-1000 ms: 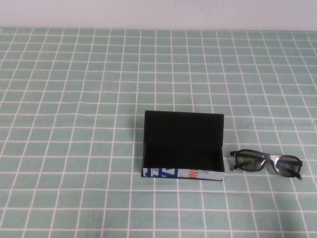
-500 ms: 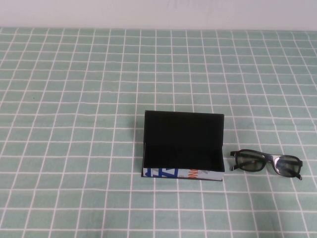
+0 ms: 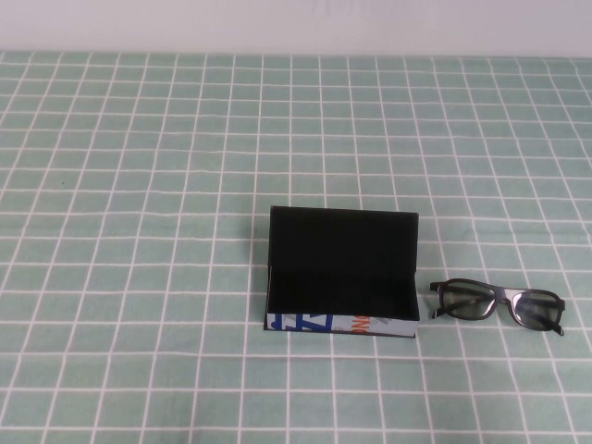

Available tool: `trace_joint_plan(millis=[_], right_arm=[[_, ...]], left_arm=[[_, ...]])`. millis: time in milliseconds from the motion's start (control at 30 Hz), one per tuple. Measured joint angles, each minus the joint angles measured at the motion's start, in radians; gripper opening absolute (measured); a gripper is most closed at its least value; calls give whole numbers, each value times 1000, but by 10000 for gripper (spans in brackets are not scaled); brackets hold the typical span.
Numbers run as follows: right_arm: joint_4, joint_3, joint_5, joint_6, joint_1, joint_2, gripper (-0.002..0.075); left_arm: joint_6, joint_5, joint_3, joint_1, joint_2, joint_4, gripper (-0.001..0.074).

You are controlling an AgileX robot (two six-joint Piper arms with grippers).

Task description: Return glasses to glasses case

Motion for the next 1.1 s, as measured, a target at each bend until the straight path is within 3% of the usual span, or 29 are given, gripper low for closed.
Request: trace_joint_plan(millis=[267, 533, 800, 1100], right_arm=[[189, -155, 180, 38, 0, 0, -13], [226, -304, 385, 62, 0, 115, -13], [296, -553, 763, 97, 0, 350, -13], [279, -865, 1356, 94, 0, 808, -13]], left_arm=[[0, 0, 0, 0, 0, 0, -2], [0, 0, 0, 0, 0, 0, -2], [0, 0, 0, 0, 0, 0, -2], [0, 0, 0, 0, 0, 0, -2]])
